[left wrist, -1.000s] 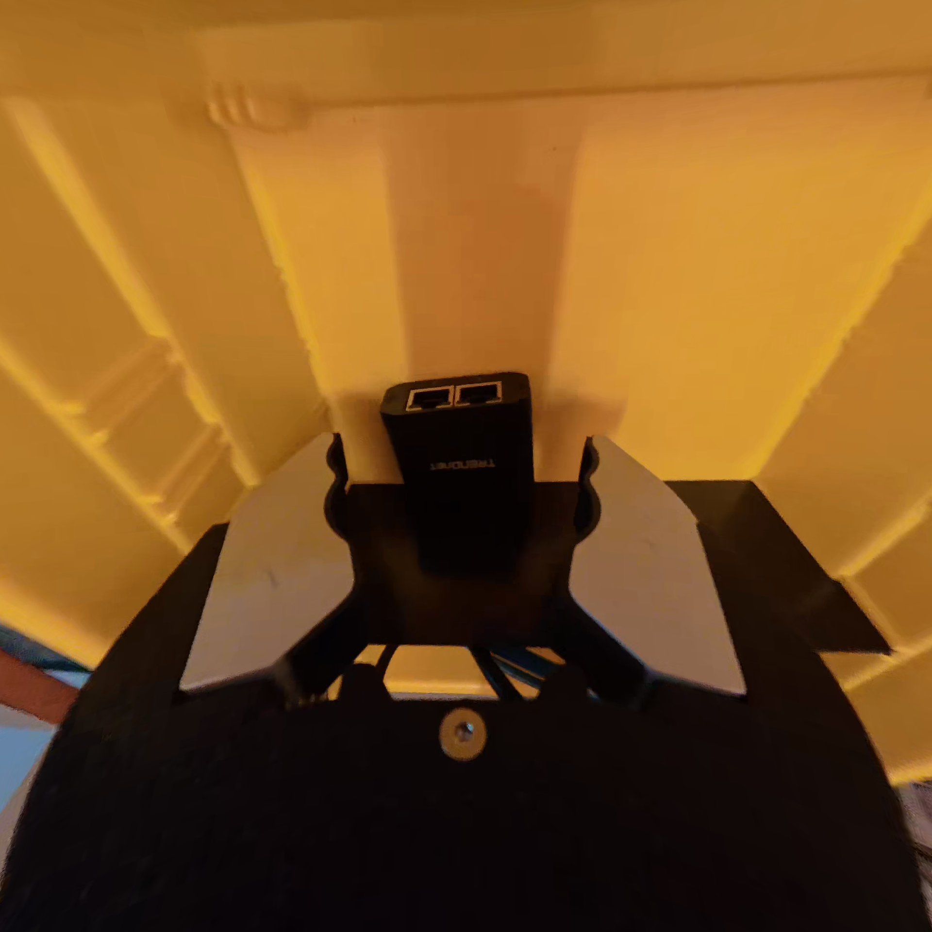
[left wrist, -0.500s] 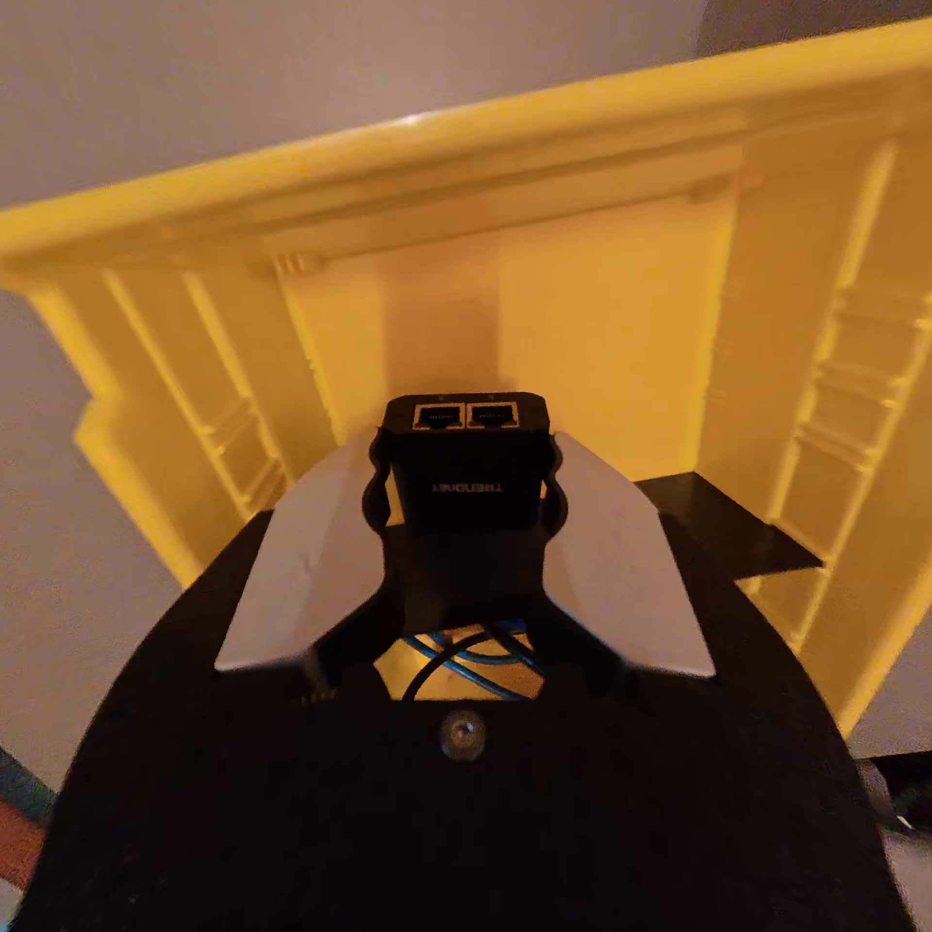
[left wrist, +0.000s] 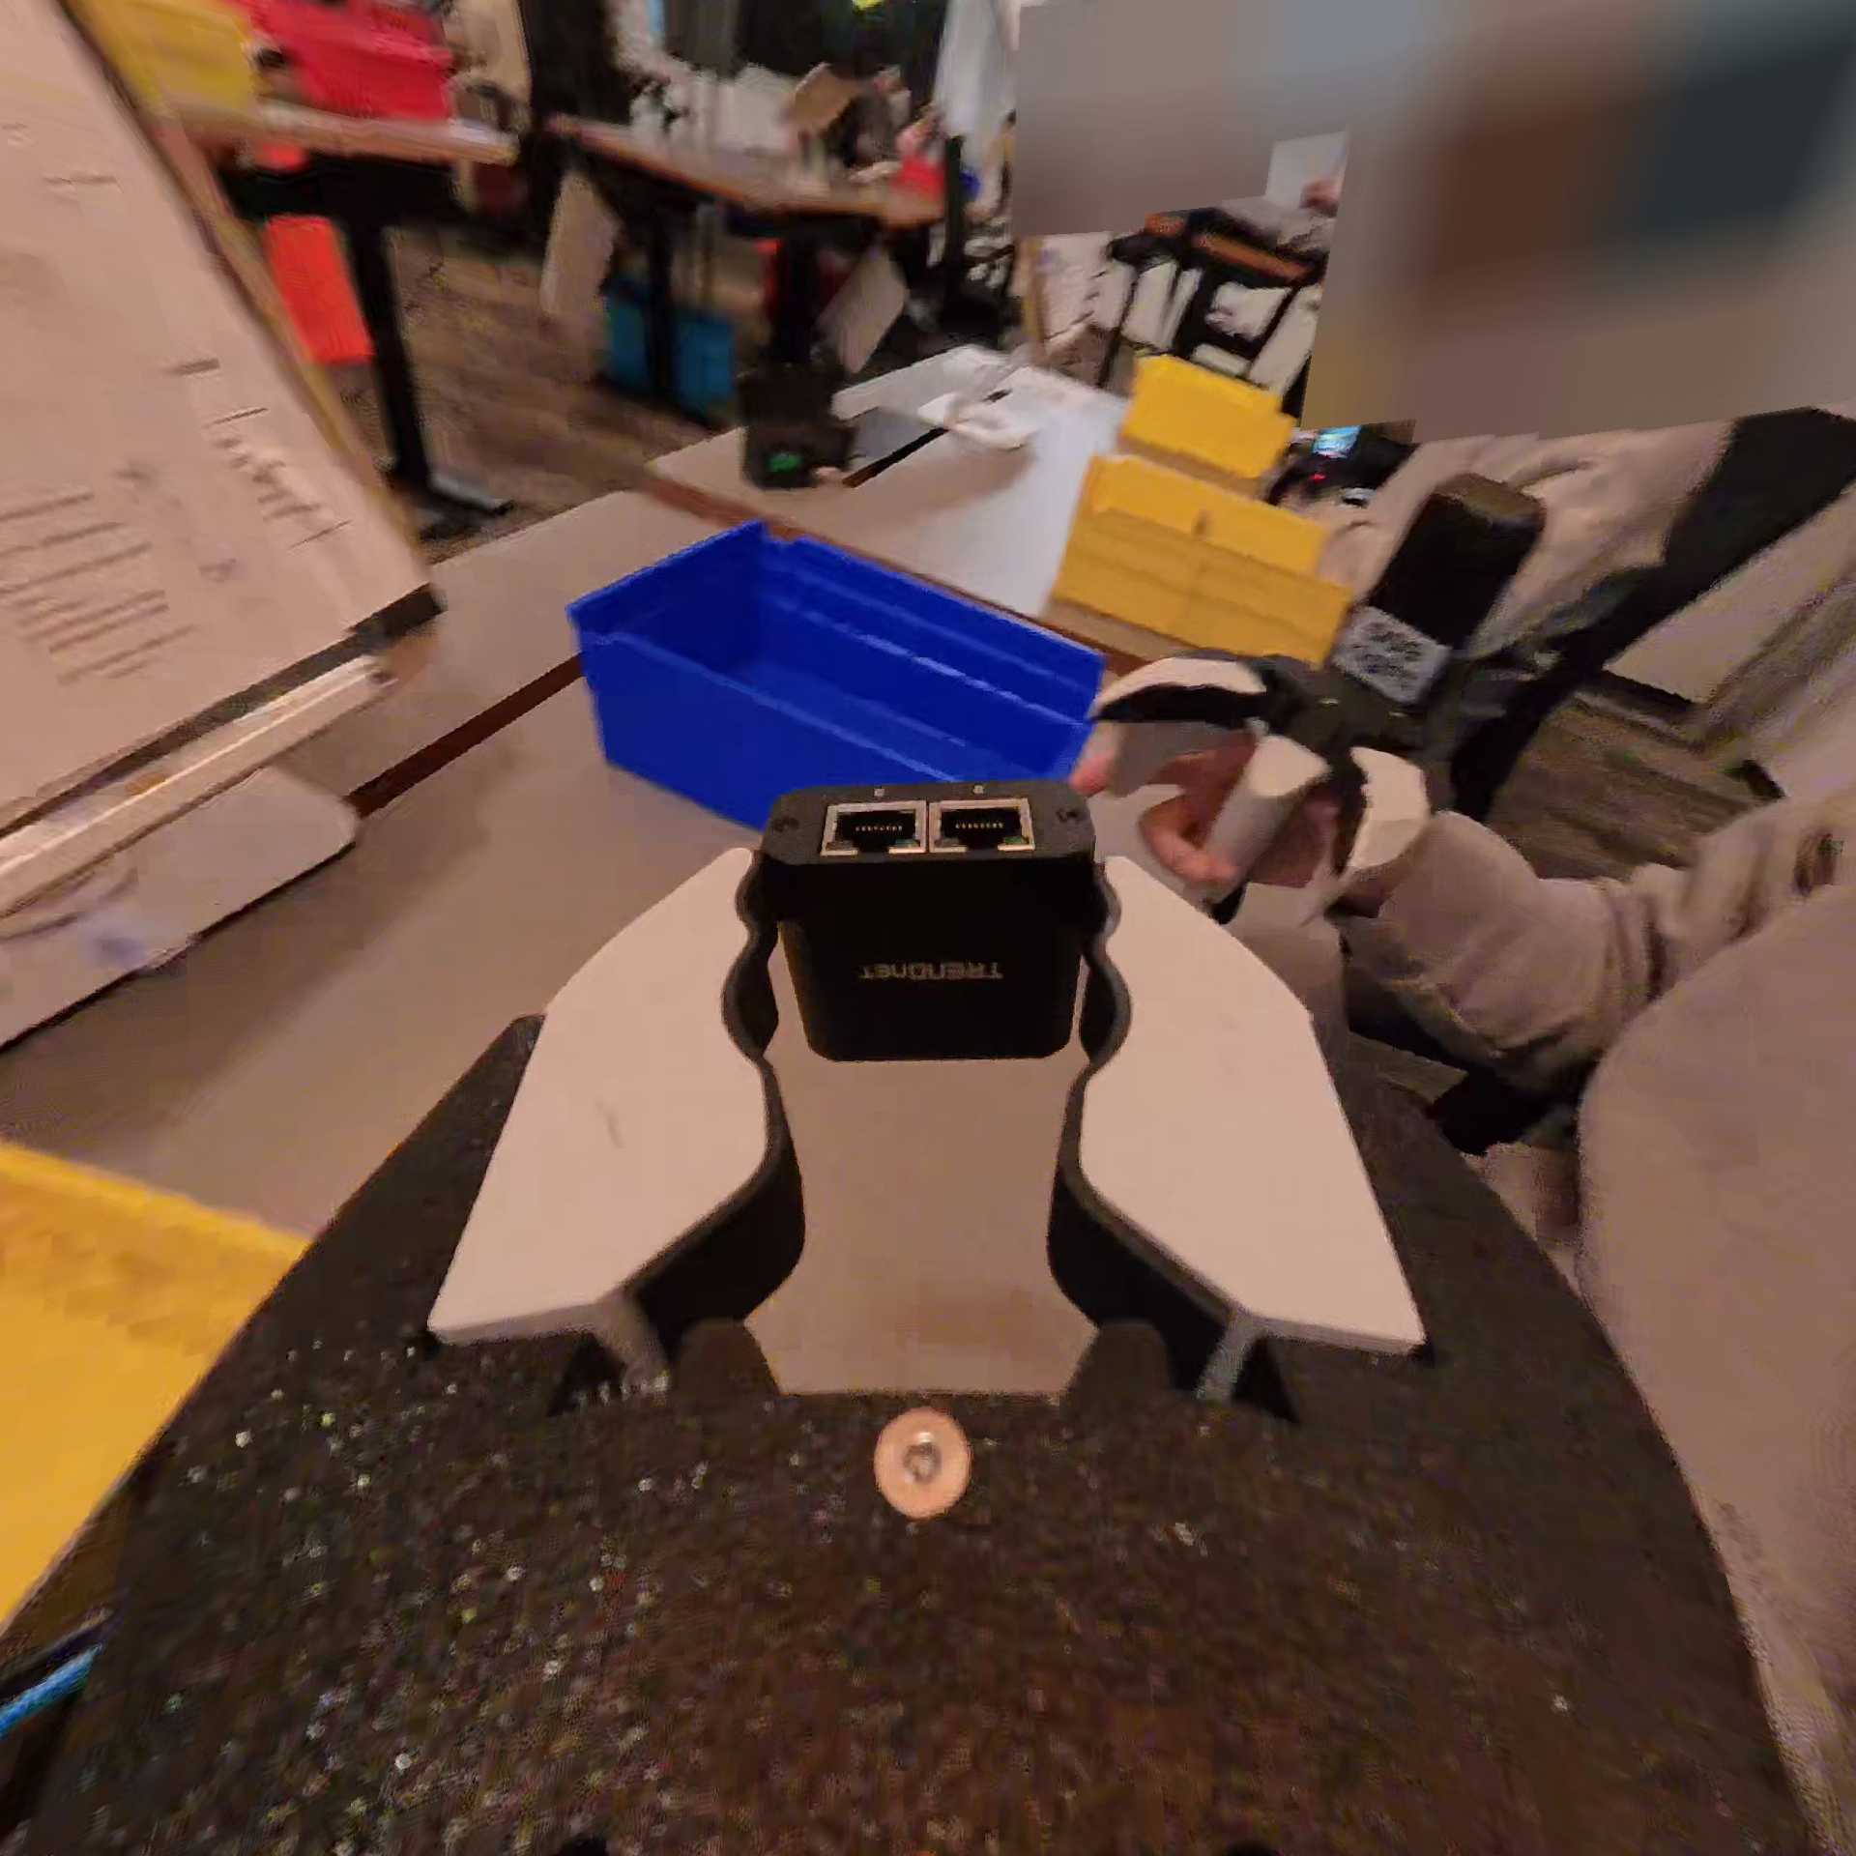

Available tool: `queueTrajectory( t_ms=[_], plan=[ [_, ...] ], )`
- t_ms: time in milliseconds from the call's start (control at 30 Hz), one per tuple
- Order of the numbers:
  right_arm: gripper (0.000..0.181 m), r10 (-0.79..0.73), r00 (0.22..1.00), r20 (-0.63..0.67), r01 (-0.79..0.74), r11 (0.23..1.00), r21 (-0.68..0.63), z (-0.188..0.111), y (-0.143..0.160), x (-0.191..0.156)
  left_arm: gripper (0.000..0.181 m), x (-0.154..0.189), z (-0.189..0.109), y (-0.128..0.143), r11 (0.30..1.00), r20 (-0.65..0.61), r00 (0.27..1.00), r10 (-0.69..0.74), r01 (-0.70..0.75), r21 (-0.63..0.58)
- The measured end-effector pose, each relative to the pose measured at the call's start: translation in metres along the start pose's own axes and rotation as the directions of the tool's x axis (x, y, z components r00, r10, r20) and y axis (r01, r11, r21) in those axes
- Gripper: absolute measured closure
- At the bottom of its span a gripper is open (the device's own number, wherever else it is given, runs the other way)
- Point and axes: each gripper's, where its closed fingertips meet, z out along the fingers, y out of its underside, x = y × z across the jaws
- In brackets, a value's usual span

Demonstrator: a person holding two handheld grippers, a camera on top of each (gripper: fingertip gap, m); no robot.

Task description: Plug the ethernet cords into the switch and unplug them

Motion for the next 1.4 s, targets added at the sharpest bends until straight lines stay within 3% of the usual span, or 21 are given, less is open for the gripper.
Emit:
queueTrajectory(
  t_ms=[100,233,367,467,633,700,767,867,967,1033,1100,1233,1300,1400],
  plan=[
    [0.089,0.133,0.965,0.225,-0.122,0.991,-0.06,0.026,0.027,-0.049,0.123,0.069,0.02,0.031,0.982,-0.154,0.974,0.166,-0.149,0.119],
    [0.094,0.135,0.933,0.333,-0.094,0.986,-0.137,0.038,0.052,-0.088,0.123,0.117,0.034,0.069,0.96,-0.229,0.944,0.237,-0.191,0.206],
    [0.101,0.017,0.945,0.326,0.055,0.976,-0.212,0.038,0.07,-0.107,0.123,0.135,0.034,0.088,0.951,-0.236,0.944,0.229,-0.165,0.262],
    [0.12,-0.049,0.937,0.347,0.124,0.972,-0.198,0.035,0.068,-0.116,0.123,0.14,0.032,0.086,0.941,-0.228,0.943,0.243,-0.171,0.293],
    [0.12,-0.185,0.93,0.319,0.263,0.939,-0.222,0.03,0.07,-0.105,0.127,0.136,0.034,0.09,0.94,-0.148,0.95,0.275,-0.233,0.25],
    [0.12,-0.358,0.915,0.187,0.401,0.864,-0.305,0.025,0.072,-0.073,0.11,0.123,0.031,0.084,0.959,-0.075,0.983,0.168,-0.146,0.244],
    [0.12,-0.57,0.815,0.103,0.555,0.717,-0.422,0.013,0.075,-0.041,0.112,0.105,0.029,0.084,0.98,-0.018,0.999,-0.043,0.045,0.193],
    [0.12,-0.718,0.678,0.158,0.682,0.535,-0.498,0.004,0.082,-0.03,0.118,0.101,0.038,0.101,0.974,0.01,0.975,-0.222,0.221,0.041],
    [0.12,-0.789,0.558,0.256,0.761,0.365,-0.536,0.006,0.094,-0.035,0.118,0.107,0.057,0.131,0.948,0.044,0.958,-0.282,0.285,-0.142],
    [0.12,-0.825,0.492,0.277,0.802,0.307,-0.512,0.011,0.096,-0.043,0.129,0.113,0.068,0.138,0.942,0.021,0.957,-0.289,0.288,-0.172],
    [0.12,-0.801,0.503,0.325,0.815,0.313,-0.488,0.014,0.105,-0.053,0.154,0.111,0.073,0.137,0.942,0.014,0.951,-0.308,0.307,-0.139],
    [0.121,-0.791,0.495,0.36,0.845,0.341,-0.413,0.012,0.105,-0.061,0.157,0.115,0.071,0.141,0.918,-0.102,0.917,-0.386,0.371,-0.14],
    [0.12,-0.763,0.554,0.333,0.827,0.459,-0.324,0.011,0.097,-0.07,0.158,0.121,0.067,0.136,0.905,-0.211,0.88,-0.426,0.412,-0.108],
    [0.113,-0.621,0.719,0.311,0.686,0.705,-0.18,0.011,0.084,-0.085,0.158,0.127,0.062,0.127,0.874,-0.321,0.817,-0.479,0.479,-0.085]
  ],
)
